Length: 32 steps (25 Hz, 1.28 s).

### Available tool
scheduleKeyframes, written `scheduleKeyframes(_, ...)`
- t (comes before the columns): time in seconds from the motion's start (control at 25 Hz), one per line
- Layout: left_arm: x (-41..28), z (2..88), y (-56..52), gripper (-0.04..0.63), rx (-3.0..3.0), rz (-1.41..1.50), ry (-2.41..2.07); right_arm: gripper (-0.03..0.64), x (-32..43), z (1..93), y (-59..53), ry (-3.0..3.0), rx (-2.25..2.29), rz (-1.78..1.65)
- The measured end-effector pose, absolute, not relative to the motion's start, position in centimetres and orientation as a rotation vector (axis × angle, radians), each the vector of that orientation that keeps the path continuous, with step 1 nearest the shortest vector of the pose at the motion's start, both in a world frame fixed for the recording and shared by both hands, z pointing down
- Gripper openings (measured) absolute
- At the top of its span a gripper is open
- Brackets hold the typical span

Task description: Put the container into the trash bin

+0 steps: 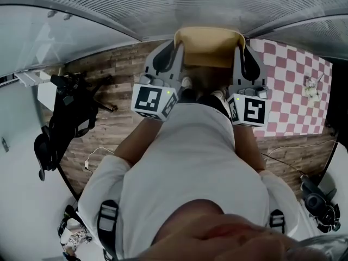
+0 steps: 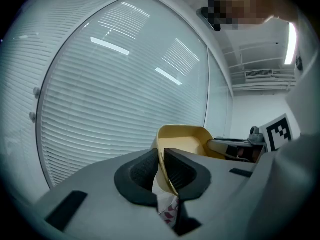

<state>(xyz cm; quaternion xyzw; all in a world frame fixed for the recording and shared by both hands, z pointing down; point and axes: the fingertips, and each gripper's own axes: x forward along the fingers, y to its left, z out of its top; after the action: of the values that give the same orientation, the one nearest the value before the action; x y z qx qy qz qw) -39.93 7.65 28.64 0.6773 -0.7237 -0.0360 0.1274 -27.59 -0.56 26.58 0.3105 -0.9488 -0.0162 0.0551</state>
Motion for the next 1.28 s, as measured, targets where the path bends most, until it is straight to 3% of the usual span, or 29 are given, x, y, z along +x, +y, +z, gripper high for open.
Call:
scheduleKeyframes(0.44, -43.6, 28.7, 11.5, 0.060, 1.809, -0.147, -2.248, 0.048, -32.6, 26.6, 1.5, -2.937, 0.729, -0.077)
scheduleKeyframes(1.28, -44.1, 34.0, 9.3, 0.061, 1.725, -0.066, -2.198, 0.048, -33.5, 32.0, -1.0, -2.860, 0.655, 0.008)
